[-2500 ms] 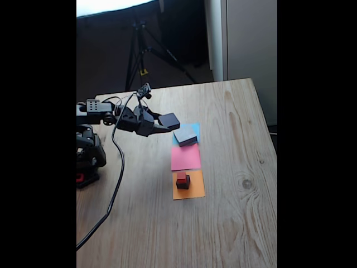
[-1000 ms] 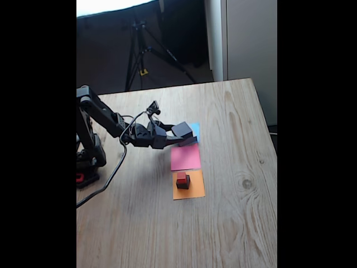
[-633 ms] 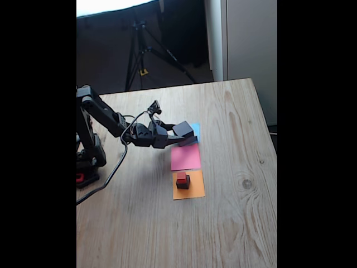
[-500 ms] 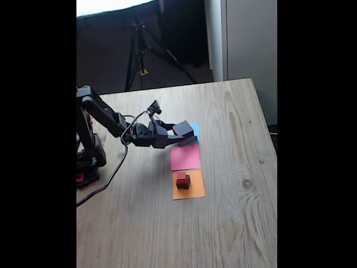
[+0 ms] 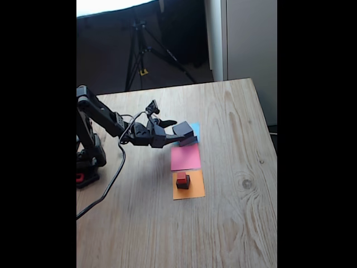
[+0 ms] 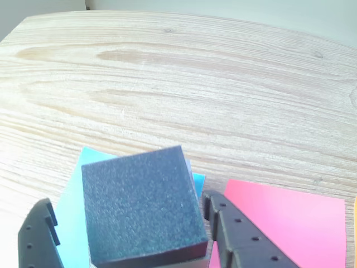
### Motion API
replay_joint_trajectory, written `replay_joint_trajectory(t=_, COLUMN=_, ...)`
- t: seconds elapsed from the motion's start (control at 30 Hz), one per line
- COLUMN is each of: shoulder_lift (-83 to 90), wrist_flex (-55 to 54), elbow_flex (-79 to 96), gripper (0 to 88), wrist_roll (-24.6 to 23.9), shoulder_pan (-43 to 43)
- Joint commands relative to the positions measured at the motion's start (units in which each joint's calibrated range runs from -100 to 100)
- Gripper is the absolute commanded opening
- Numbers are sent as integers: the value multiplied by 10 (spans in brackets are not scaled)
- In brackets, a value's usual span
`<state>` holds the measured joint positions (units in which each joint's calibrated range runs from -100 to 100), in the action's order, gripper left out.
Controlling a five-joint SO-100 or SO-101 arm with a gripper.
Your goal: Tower of hanoi
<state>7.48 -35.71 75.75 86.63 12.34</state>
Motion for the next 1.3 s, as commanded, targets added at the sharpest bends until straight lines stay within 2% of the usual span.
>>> replay_joint_trajectory(t=0.0, shoulder_lift=114, wrist_flex=84, elbow_flex=0, gripper=312, wrist_roll=-54, shoulder_pan=6)
replay_joint_trajectory(t=0.07, shoulder_lift=169, wrist_flex=141, elbow_flex=-3, gripper=296, wrist_roll=-80, shoulder_pan=7)
replay_joint_trajectory(t=0.1, shoulder_lift=196, wrist_flex=170, elbow_flex=-3, gripper=259, wrist_roll=-87, shoulder_pan=8)
replay_joint_trajectory(t=0.13, shoulder_lift=220, wrist_flex=190, elbow_flex=-2, gripper=185, wrist_roll=-90, shoulder_pan=10)
replay_joint_trajectory(t=0.17, shoulder_lift=248, wrist_flex=214, elbow_flex=1, gripper=60, wrist_roll=-95, shoulder_pan=11)
replay_joint_trajectory(t=0.2, shoulder_lift=270, wrist_flex=238, elbow_flex=1, gripper=7, wrist_roll=-105, shoulder_pan=11)
replay_joint_trajectory(t=0.33, shoulder_lift=357, wrist_flex=345, elbow_flex=-6, gripper=7, wrist_roll=-121, shoulder_pan=9)
replay_joint_trajectory(t=0.43, shoulder_lift=420, wrist_flex=472, elbow_flex=-40, gripper=7, wrist_roll=-126, shoulder_pan=3)
replay_joint_trajectory(t=0.63, shoulder_lift=469, wrist_flex=791, elbow_flex=-240, gripper=7, wrist_roll=-167, shoulder_pan=-15)
replay_joint_trajectory(t=0.8, shoulder_lift=451, wrist_flex=1005, elbow_flex=-445, gripper=7, wrist_roll=-172, shoulder_pan=-65)
replay_joint_trajectory(t=0.93, shoulder_lift=427, wrist_flex=1102, elbow_flex=-578, gripper=7, wrist_roll=-161, shoulder_pan=-126)
replay_joint_trajectory(t=1.03, shoulder_lift=412, wrist_flex=1164, elbow_flex=-657, gripper=7, wrist_roll=-137, shoulder_pan=-171)
replay_joint_trajectory(t=1.07, shoulder_lift=407, wrist_flex=1185, elbow_flex=-682, gripper=7, wrist_roll=-114, shoulder_pan=-188)
replay_joint_trajectory(t=1.27, shoulder_lift=404, wrist_flex=1206, elbow_flex=-729, gripper=7, wrist_roll=-62, shoulder_pan=-267)
